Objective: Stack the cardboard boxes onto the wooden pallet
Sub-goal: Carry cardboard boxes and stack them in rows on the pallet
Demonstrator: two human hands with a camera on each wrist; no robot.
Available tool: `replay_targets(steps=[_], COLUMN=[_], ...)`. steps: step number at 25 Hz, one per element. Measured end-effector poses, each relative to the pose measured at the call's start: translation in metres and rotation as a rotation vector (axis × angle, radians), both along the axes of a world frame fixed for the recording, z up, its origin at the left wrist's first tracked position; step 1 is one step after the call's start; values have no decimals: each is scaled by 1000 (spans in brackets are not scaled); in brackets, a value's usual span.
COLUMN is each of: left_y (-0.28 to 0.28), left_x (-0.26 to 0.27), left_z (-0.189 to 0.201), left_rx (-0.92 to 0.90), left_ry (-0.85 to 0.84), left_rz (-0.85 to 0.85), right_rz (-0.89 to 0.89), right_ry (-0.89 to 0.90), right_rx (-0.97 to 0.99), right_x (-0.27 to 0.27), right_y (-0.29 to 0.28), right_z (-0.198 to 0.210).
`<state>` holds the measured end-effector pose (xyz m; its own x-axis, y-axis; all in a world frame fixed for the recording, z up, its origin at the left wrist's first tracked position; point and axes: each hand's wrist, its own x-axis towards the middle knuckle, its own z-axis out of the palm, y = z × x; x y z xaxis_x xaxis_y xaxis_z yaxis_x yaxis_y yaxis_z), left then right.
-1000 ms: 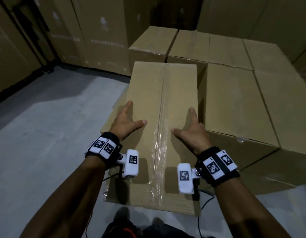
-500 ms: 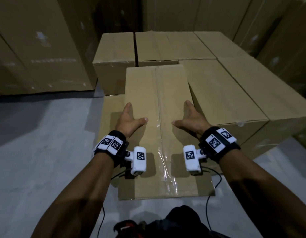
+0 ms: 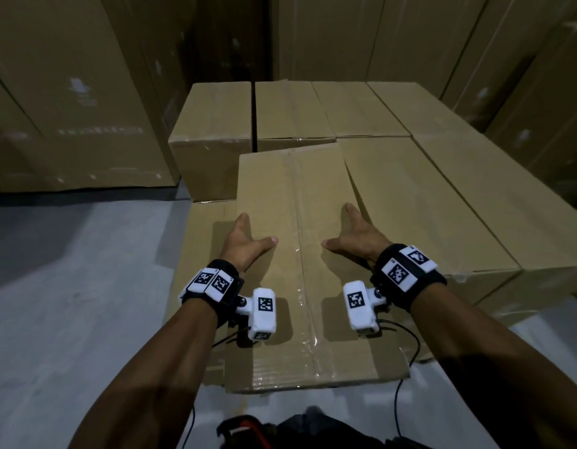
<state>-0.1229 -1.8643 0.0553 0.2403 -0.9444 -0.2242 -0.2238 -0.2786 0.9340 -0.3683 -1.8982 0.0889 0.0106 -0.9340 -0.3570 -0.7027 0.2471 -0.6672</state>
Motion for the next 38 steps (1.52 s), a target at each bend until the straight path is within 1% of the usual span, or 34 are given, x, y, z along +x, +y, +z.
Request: replay_targets(steps=[5, 10, 13, 18, 29, 31, 34, 38], left_y=[-26, -45, -52, -61, -75, -76, -78, -79], left_x=[-3, -4, -6, -8, -5, -7, -13, -22], left_z=[-4, -11, -16, -17, -24, -26, -28, -28], left_rx=[12, 38, 49, 59, 123, 140, 150, 153], left_ry=[-33, -90, -93, -88, -173, -203, -215, -237], left_rz=[29, 34, 44, 51, 30, 16, -4, -23], right_rz=[15, 14, 24, 23, 31, 41, 88, 168], right_ry=[-5, -13, -14, -23, 35, 91, 264, 470], right_rx=[5, 19, 44, 71, 96, 100, 94, -18], right_x=[-2, -3, -6, -9, -7, -6, -5, -10], right_y=[-33, -52, -61, -72, -81, -77, -67, -44], right_z=[-7, -18, -23, -27, -30, -26, -17, -15])
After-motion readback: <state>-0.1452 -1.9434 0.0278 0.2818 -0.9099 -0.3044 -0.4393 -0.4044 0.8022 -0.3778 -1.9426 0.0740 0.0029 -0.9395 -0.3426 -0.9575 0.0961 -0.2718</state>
